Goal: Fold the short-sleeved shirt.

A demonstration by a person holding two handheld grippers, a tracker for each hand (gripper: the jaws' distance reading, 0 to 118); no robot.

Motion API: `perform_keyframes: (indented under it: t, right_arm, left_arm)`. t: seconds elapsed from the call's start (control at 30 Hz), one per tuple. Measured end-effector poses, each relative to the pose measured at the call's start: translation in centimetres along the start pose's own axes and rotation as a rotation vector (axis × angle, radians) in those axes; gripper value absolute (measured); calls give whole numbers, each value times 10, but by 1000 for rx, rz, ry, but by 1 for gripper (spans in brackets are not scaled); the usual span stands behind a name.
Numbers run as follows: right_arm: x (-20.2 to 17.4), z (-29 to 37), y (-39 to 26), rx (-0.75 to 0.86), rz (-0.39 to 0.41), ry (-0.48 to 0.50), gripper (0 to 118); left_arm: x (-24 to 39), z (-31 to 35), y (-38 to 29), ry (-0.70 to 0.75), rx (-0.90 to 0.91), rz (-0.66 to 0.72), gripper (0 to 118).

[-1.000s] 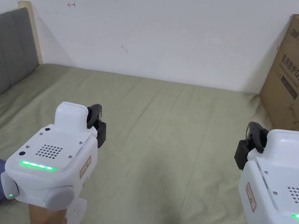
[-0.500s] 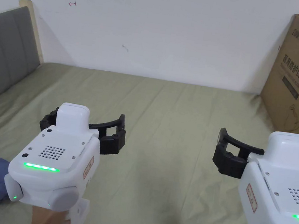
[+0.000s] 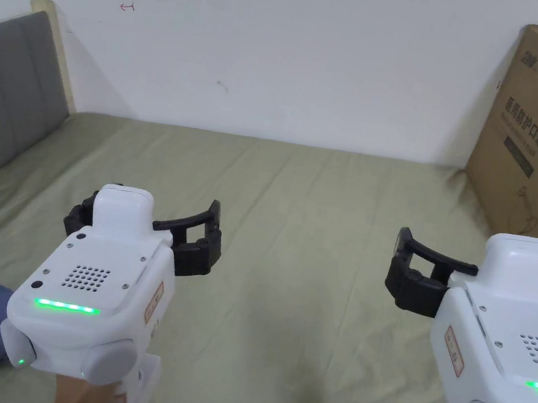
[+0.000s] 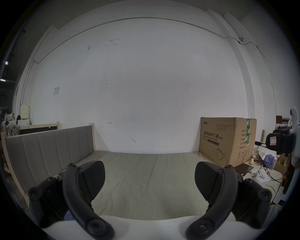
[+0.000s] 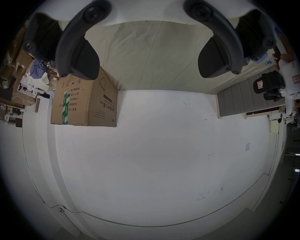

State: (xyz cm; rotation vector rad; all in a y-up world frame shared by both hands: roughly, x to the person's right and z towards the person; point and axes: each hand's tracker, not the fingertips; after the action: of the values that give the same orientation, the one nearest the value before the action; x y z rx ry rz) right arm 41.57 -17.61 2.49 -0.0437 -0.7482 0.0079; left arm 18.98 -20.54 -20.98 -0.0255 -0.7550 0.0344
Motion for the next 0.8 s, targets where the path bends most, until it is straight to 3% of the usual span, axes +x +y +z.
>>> perform_keyframes:
  t: [0.8]
  right_arm:
    - [-6,-1,1,10,9,11,118]
  left_arm:
    - [2,1,3,-1,3,-23,111]
